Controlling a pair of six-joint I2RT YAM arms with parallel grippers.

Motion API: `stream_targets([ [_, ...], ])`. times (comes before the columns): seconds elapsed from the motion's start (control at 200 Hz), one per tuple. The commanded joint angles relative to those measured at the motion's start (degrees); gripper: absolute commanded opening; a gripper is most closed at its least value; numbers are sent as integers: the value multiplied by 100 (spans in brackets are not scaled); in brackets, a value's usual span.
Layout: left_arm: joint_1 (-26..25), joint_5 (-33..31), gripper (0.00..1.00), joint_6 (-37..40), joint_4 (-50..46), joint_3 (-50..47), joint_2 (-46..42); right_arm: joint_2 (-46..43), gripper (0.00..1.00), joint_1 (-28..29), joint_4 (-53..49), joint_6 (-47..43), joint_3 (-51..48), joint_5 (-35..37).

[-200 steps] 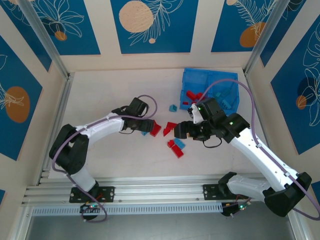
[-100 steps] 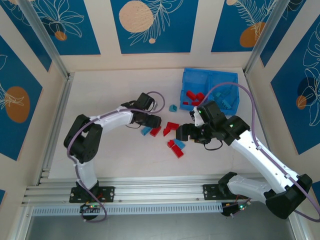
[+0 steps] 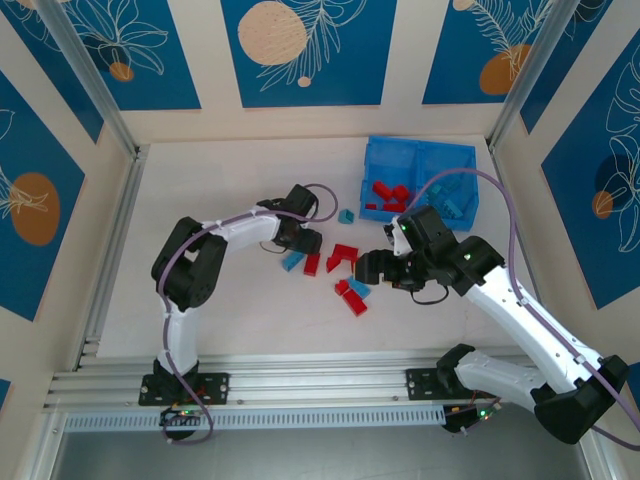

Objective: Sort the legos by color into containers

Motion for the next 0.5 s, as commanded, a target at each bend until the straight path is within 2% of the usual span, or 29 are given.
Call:
stream_targets([
  [0.0, 103, -125, 64, -15, -370, -299, -168, -17, 79, 26, -33, 105, -75, -15],
  [0.155, 110, -68, 57, -8, -265, -378, -70, 45, 79, 26, 35, 98, -77, -51],
  [0.28, 111, -54, 46, -7, -105, -309, 38, 67, 79, 25, -35, 79, -46, -76],
  [0.495, 117, -141, 41, 45, 40, -168, 89, -3, 79, 25, 26, 172, -146, -126],
])
